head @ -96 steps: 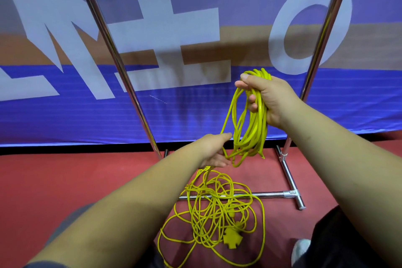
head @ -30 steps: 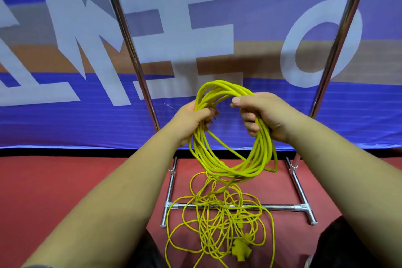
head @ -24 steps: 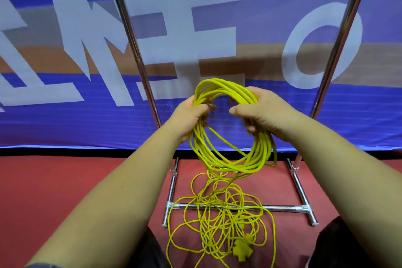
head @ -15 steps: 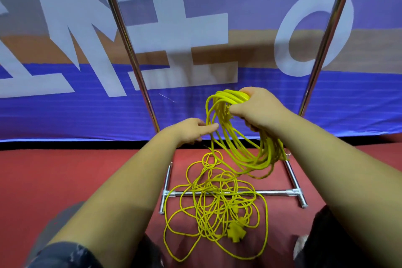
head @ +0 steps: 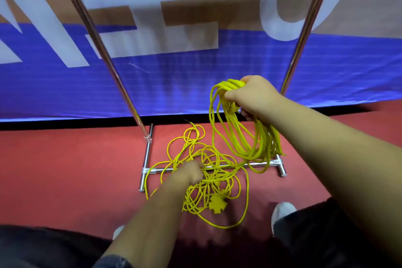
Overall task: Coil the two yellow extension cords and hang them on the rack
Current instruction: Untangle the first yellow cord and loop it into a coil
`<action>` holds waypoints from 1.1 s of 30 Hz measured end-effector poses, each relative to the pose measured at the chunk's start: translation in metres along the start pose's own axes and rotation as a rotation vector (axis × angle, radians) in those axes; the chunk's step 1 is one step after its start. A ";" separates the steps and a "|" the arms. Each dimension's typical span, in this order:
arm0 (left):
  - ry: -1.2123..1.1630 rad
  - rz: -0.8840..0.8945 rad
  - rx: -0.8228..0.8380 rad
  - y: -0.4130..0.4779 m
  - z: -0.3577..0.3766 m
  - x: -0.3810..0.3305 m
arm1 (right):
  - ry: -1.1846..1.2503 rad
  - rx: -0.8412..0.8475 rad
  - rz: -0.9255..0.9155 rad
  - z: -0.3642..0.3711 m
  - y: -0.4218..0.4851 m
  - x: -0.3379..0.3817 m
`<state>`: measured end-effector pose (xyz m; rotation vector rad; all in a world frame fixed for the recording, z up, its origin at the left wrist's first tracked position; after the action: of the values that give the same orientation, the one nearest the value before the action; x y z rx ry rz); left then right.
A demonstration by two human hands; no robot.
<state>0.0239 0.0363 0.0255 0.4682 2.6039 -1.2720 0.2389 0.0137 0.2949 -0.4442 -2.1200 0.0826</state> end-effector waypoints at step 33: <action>-1.355 0.579 -0.432 -0.207 -0.300 -0.042 | 0.298 -0.208 0.126 -0.012 0.007 0.028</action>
<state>-0.0273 0.1465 0.3720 0.1327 1.3388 -0.4529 0.2370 0.0283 0.3227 -0.6702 -1.8126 -0.1262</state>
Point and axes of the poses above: each hand's wrist, its own y-axis towards the middle knuckle, its own z-axis out of the palm, x = y × z, the point moved 4 cm from there along y, towards the middle knuckle, and after that the axes turned 8 degrees about x, right-handed, at the moved point
